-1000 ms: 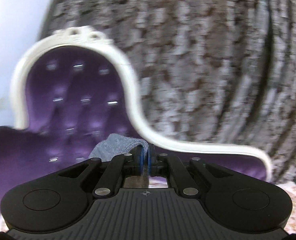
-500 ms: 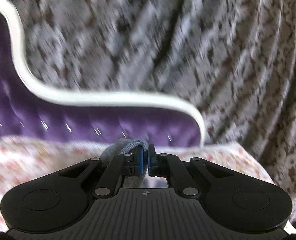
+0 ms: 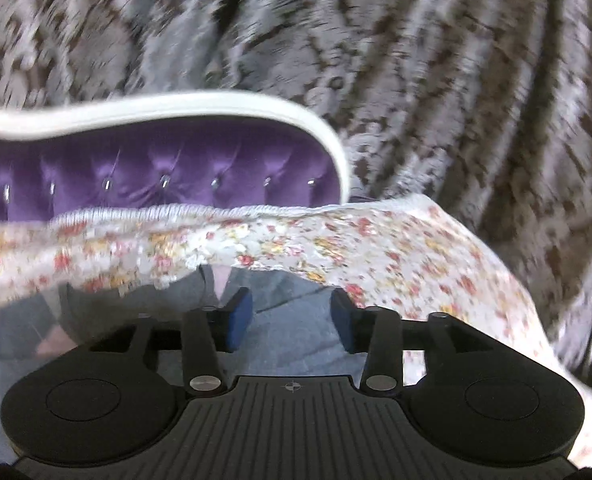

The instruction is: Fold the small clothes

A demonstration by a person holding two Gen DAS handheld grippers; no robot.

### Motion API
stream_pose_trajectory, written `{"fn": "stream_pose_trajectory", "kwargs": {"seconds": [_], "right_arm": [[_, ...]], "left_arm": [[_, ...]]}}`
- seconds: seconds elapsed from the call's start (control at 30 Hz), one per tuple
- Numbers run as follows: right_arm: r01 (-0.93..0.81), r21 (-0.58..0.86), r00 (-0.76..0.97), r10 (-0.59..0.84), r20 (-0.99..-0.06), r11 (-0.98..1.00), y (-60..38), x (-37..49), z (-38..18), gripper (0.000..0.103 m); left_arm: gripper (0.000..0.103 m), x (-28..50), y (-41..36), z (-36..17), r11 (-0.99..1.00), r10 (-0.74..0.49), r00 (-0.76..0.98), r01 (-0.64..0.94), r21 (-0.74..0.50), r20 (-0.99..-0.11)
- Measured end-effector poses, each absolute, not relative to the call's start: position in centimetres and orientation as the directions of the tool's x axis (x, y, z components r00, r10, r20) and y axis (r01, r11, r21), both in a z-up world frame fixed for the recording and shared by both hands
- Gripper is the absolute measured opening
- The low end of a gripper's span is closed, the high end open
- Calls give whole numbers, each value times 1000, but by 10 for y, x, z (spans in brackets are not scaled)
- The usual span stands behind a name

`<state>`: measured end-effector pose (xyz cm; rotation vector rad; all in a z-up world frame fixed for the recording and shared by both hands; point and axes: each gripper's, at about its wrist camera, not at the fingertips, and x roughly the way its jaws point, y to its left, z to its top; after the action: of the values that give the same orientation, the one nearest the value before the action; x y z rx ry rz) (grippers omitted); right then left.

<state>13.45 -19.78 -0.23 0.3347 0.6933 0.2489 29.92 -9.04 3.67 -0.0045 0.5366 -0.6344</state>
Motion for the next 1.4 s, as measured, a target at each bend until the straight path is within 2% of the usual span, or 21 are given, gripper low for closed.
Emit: {"fn": "stream_pose_trajectory", "kwargs": {"seconds": [0.1, 0.2, 0.3, 0.4, 0.5, 0.7, 0.93, 1.07, 1.23, 1.4], "right_arm": [[-113, 375, 744, 328, -582, 920, -198, 139, 0, 91], [-115, 359, 750, 318, -580, 926, -199, 145, 3, 91], [-125, 325, 758, 302, -578, 937, -198, 153, 8, 91], [-138, 275, 774, 276, -570, 952, -195, 166, 14, 91], [-146, 230, 785, 254, -565, 962, -192, 184, 17, 91], [-140, 150, 801, 201, -563, 979, -180, 226, 18, 91], [-100, 57, 813, 114, -571, 993, -169, 271, 15, 91], [-85, 19, 787, 79, -611, 996, -166, 294, 1, 89], [36, -79, 764, -79, -640, 996, -186, 297, -12, 84], [168, -14, 736, -134, -664, 986, -227, 277, -10, 84]], "left_arm": [[49, 276, -80, 39, 809, -559, 694, 577, -114, -453], [49, 266, -60, 35, 826, -545, 706, 546, -141, -453], [49, 267, -36, 25, 875, -467, 750, 467, -125, -467], [49, 278, -5, 10, 934, -347, 784, 340, -113, -514], [49, 296, 31, -9, 971, -239, 786, 182, -155, -570], [48, 324, 75, -49, 986, -104, 737, -10, -165, -668], [49, 316, 67, -54, 995, -64, 760, -2, -100, -647], [49, 314, 71, -54, 995, -64, 756, -4, -102, -652], [49, 318, 76, -55, 993, -81, 741, -1, -122, -667], [49, 317, 75, -56, 993, -80, 745, 2, -118, -662]]}}
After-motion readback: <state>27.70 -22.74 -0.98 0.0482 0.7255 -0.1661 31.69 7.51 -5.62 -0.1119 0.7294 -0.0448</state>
